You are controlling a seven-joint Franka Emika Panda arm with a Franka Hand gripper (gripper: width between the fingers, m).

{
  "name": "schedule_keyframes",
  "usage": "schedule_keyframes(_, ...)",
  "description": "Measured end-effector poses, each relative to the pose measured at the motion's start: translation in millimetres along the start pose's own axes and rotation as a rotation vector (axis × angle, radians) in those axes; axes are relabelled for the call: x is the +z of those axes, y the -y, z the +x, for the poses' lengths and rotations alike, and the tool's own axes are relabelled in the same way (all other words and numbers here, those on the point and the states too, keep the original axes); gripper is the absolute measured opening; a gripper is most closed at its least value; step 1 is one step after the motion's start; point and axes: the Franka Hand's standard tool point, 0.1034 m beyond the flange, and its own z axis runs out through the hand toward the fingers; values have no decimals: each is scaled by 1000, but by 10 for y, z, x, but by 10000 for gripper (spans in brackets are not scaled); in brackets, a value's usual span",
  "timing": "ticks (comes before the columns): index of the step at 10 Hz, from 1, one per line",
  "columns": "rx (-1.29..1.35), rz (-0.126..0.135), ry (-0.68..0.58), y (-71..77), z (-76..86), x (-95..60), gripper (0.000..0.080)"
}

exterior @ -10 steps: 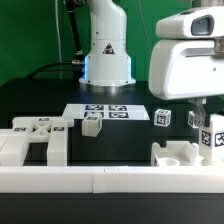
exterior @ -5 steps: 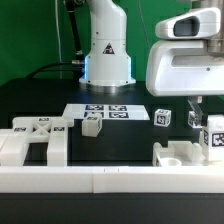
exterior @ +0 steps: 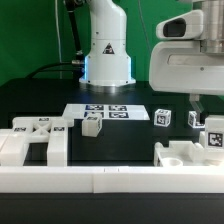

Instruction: Assemble chair

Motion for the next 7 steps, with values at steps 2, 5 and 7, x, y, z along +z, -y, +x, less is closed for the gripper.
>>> schedule_keyframes(2,158,8,8,2,-2,1,291)
schedule_keyframes(5,371,9,12,18,-19,2,291)
schedule_keyframes(7,409,8,12,27,-30,3,291)
